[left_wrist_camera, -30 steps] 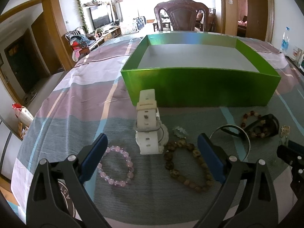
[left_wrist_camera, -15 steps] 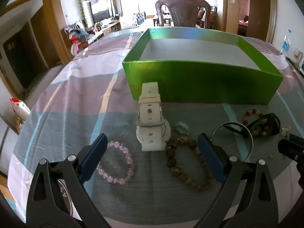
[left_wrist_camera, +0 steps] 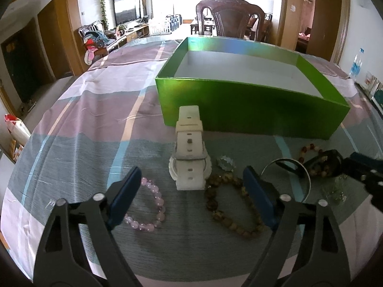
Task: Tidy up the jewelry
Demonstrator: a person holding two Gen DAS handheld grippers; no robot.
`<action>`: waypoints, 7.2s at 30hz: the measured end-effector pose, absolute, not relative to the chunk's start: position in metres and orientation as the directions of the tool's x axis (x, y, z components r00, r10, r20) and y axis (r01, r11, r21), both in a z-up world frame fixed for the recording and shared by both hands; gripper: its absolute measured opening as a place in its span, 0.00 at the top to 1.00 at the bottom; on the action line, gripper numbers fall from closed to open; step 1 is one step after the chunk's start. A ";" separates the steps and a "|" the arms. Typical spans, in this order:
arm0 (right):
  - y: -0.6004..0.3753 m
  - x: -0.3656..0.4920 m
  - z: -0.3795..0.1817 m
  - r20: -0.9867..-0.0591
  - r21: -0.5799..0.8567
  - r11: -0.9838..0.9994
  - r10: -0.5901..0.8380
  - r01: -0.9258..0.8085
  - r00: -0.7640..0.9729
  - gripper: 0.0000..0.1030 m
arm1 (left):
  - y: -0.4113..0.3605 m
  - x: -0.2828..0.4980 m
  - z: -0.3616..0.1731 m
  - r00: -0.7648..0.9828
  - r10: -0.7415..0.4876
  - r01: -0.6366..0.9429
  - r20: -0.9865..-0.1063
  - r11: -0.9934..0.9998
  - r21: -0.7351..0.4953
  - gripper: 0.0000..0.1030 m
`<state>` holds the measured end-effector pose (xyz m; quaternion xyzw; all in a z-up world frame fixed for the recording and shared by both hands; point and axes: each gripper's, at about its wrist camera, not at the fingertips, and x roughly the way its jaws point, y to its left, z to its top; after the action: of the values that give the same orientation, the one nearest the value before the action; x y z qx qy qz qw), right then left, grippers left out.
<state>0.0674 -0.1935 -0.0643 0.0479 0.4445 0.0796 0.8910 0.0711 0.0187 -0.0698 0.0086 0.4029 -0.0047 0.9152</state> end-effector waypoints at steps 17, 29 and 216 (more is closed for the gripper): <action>-0.208 0.067 -0.081 -0.807 0.165 0.985 0.163 -0.048 0.567 0.57 | 0.015 0.076 -0.078 0.634 -0.032 0.050 -0.773 0.999 -0.001 0.35; -0.198 0.059 -0.072 -0.754 0.199 0.973 0.227 -0.116 0.617 0.52 | 0.025 0.075 -0.070 0.676 0.002 -0.016 -0.737 1.000 -0.012 0.33; -0.175 0.093 -0.086 -0.851 0.227 0.943 0.314 -0.244 0.420 0.25 | 0.079 0.075 -0.074 0.530 0.007 0.057 -0.848 0.997 0.043 0.88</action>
<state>0.0927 -0.1752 -0.0856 0.0343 0.5123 0.1656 0.8420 0.0748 0.0785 -0.0739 0.0328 0.4847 -0.0144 0.8739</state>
